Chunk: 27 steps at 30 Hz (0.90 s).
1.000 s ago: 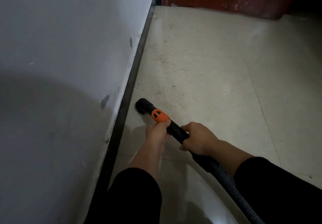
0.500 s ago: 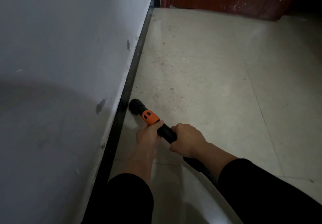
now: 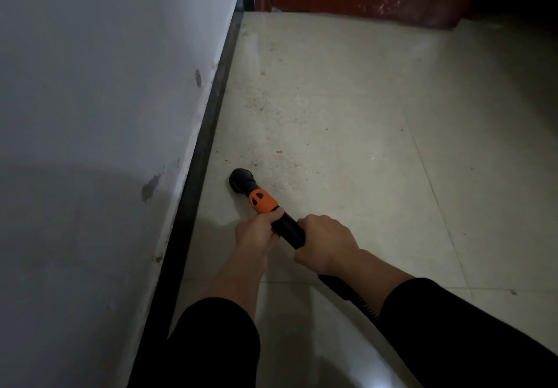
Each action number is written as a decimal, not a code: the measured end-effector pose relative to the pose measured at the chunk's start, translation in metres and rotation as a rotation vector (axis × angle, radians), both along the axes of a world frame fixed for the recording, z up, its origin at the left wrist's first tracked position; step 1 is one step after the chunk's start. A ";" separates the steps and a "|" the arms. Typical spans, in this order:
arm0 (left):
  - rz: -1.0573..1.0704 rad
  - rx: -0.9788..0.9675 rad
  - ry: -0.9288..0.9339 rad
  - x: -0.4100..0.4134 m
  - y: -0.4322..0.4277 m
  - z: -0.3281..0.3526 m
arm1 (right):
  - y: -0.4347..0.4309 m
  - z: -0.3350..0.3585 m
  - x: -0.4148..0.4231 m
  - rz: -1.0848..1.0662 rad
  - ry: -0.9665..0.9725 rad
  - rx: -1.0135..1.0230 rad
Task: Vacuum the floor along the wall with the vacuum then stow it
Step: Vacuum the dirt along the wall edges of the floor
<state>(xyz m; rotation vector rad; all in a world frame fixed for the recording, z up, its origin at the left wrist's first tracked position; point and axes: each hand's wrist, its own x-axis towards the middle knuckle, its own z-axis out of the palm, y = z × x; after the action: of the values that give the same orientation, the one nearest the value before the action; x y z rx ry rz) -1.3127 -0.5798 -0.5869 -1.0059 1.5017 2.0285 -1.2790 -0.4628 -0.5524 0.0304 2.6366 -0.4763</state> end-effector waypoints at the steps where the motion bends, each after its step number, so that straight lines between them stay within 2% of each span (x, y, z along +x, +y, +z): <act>1: -0.011 0.000 -0.006 0.001 0.003 0.001 | 0.003 -0.001 0.003 -0.008 -0.003 0.001; 27: -0.116 -0.041 -0.021 0.021 0.063 0.011 | 0.060 -0.002 0.037 -0.146 -0.009 0.041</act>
<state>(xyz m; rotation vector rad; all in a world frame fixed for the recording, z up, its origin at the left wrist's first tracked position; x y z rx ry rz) -1.2919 -0.5169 -0.5759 -0.9306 1.5599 1.9090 -1.2419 -0.4027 -0.5544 0.2393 2.6462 -0.4689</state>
